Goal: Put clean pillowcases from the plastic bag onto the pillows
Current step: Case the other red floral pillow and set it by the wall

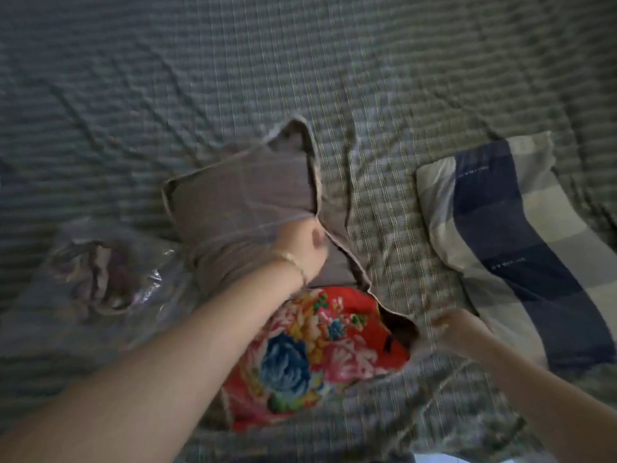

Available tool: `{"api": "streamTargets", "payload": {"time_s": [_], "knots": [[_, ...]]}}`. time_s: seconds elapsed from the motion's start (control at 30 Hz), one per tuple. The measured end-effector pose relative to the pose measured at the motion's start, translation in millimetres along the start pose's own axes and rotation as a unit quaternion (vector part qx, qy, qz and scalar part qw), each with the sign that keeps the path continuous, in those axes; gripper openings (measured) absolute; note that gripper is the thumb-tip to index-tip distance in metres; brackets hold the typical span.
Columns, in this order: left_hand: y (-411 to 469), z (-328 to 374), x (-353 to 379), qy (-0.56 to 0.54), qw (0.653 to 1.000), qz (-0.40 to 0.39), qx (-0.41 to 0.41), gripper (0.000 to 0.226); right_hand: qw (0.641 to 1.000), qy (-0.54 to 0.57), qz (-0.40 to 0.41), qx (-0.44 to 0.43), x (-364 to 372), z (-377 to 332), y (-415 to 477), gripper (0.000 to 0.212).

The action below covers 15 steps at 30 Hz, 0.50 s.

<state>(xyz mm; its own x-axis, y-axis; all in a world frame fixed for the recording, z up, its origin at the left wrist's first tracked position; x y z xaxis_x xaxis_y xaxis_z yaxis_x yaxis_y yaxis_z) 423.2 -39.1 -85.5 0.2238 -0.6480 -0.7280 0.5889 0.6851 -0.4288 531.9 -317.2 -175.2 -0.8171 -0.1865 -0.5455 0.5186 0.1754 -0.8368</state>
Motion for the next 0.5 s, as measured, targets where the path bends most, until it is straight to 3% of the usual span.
{"api": "streamTargets", "payload": {"time_s": [0.03, 0.1, 0.13, 0.2, 0.27, 0.33, 0.4, 0.5], "knots": [[-7, -30, 21, 0.091, 0.995, -0.032, -0.024, 0.018, 0.997, -0.073, 0.022, 0.015, -1, 11, 5, 0.029], [-25, -86, 53, 0.216, 0.969, -0.087, -0.081, 0.030, 0.991, -0.108, 0.081, 0.000, -8, 2, 13, 0.029], [-35, -103, 66, 0.261, 0.957, -0.099, -0.075, 0.033, 0.991, -0.088, 0.104, -0.015, -11, -11, 17, 0.030], [-48, -113, 83, 0.300, 0.953, -0.039, 0.011, 0.033, 0.989, -0.039, 0.121, -0.082, -8, -49, 19, 0.034], [-55, -113, 89, 0.318, 0.943, 0.025, 0.098, 0.039, 0.971, -0.042, 0.131, -0.197, 0, -96, 15, 0.034], [-58, -117, 91, 0.308, 0.941, 0.053, 0.133, 0.045, 0.943, -0.094, 0.128, -0.291, 24, -137, 10, 0.034], [-50, -118, 79, 0.257, 0.956, 0.077, 0.118, 0.037, 0.920, -0.155, 0.136, -0.332, 55, -164, 8, 0.035], [-49, -105, 54, 0.143, 0.967, 0.158, 0.141, 0.018, 0.908, -0.138, 0.180, -0.353, 76, -190, 4, 0.033]]}}
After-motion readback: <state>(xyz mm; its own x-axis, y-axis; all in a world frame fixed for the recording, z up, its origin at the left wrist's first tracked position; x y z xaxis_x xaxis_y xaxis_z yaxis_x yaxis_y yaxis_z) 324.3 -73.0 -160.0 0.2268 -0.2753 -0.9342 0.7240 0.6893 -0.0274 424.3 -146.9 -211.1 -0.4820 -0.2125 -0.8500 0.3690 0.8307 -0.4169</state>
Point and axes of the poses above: each hand's wrist, its own y-axis towards the middle knuckle, its own x-axis out of the palm, z = x × y, the point moved 8 cm from there along y, towards the middle knuckle, and after that the axes turned 4 degrees about z, right-handed, at the moved point
